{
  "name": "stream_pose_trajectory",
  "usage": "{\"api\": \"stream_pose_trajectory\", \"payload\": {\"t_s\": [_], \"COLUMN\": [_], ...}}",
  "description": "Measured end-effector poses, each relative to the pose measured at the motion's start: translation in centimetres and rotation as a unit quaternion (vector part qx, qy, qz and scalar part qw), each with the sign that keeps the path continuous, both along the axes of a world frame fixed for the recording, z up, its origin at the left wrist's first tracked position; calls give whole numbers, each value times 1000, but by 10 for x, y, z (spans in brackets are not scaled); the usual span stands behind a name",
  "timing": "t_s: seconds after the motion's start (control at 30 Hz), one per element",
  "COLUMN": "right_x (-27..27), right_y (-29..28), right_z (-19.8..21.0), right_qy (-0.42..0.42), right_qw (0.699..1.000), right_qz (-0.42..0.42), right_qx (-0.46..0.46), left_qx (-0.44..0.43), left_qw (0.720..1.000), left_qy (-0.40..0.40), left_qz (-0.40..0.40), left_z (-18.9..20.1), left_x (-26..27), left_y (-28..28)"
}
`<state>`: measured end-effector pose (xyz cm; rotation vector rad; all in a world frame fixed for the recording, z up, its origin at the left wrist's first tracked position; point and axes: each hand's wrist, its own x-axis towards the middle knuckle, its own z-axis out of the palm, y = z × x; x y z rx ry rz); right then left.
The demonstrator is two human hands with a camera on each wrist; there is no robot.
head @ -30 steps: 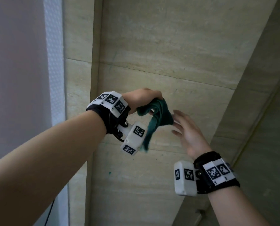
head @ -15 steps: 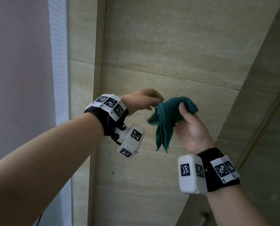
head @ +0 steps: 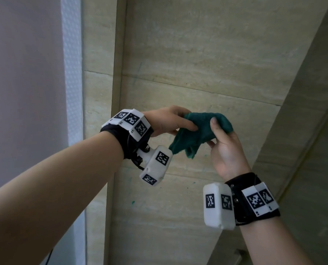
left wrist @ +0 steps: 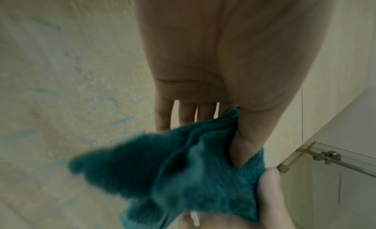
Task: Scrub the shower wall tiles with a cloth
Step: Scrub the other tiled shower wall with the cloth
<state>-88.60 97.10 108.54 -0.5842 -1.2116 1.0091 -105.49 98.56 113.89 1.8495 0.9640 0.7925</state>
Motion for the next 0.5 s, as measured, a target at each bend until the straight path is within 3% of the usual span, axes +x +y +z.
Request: {"api": "stream_pose_trajectory", "payload": {"t_s": [0.2, 0.3, 0.37, 0.5], "right_x": [10, 9, 9, 9], "right_y": [2, 2, 3, 8], "right_z": [-5, -7, -8, -15], "right_qy": [7, -11, -70, -204], "right_qw": [997, 1000, 989, 918], "right_qz": [75, -22, -119, -290], "right_qx": [-20, -1, 53, 180], "left_qx": [6, 44, 66, 116], "left_qw": [1000, 996, 992, 981], "left_qy": [-6, -1, 23, 99], "left_qz": [5, 77, 104, 119], "left_z": [-2, -2, -1, 4], "left_x": [0, 4, 7, 13], "left_y": [1, 6, 8, 7]}}
